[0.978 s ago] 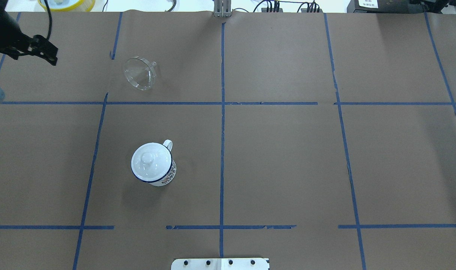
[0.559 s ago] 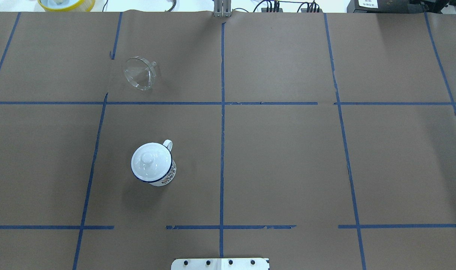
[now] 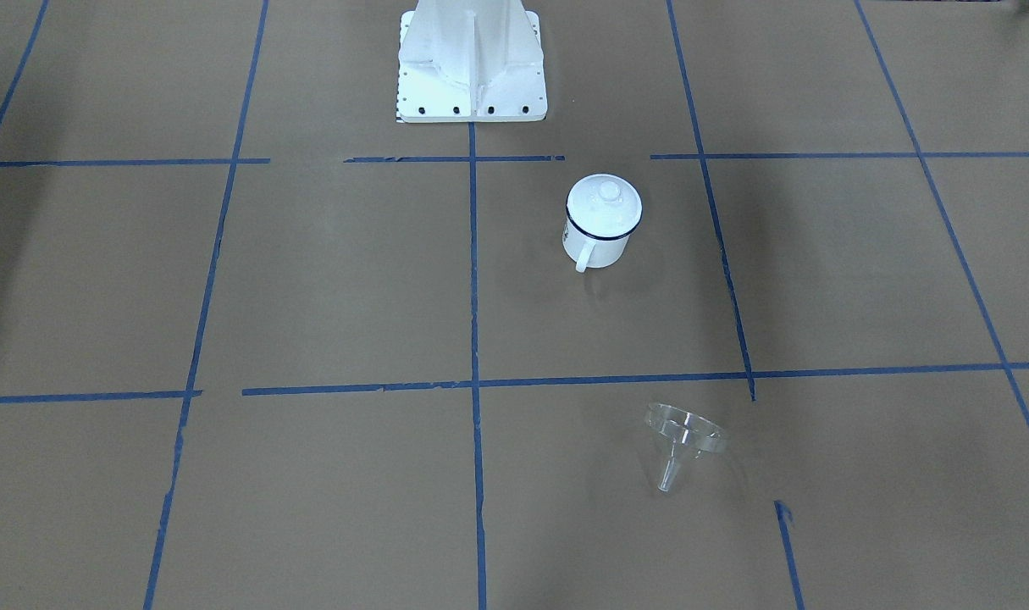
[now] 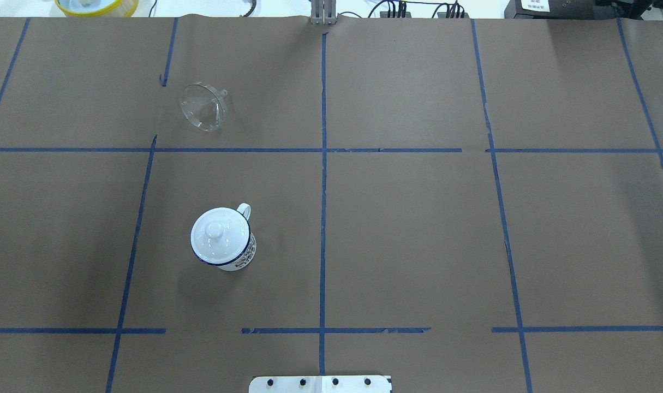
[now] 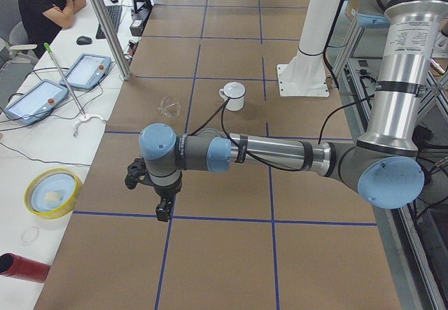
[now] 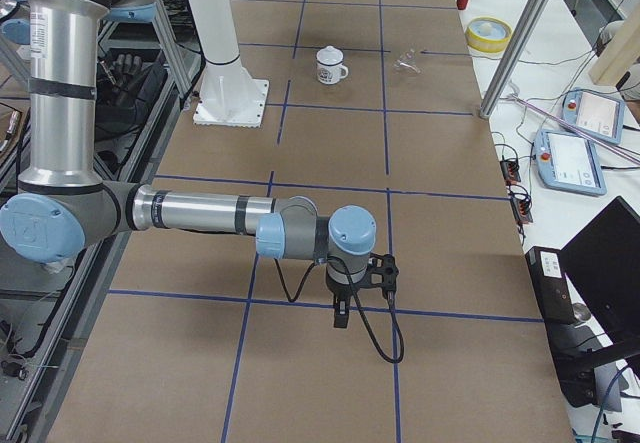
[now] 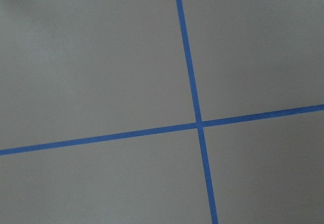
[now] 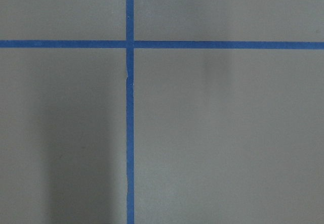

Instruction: Remove funnel from cup

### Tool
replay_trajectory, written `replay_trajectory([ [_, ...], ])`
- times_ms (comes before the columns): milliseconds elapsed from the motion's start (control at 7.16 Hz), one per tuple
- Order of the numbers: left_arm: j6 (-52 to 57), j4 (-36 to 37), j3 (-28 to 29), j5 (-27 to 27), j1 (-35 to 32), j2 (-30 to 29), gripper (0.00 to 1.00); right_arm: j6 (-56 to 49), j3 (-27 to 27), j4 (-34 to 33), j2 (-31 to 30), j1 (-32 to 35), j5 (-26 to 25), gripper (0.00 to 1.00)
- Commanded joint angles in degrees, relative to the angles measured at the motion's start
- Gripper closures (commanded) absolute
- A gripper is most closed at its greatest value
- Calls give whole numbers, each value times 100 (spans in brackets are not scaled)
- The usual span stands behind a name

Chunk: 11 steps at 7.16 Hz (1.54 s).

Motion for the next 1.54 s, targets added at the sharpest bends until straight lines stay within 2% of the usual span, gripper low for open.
replay_trajectory([
  [0, 13, 17, -10, -35, -26, 176, 0, 0, 0, 0, 0, 0, 0, 0],
  [279, -31, -36, -377, -52, -26, 702, 0, 0, 0, 0, 0, 0, 0, 0],
  [1397, -49, -27, -371, -43, -18, 687, 0, 0, 0, 0, 0, 0, 0, 0],
])
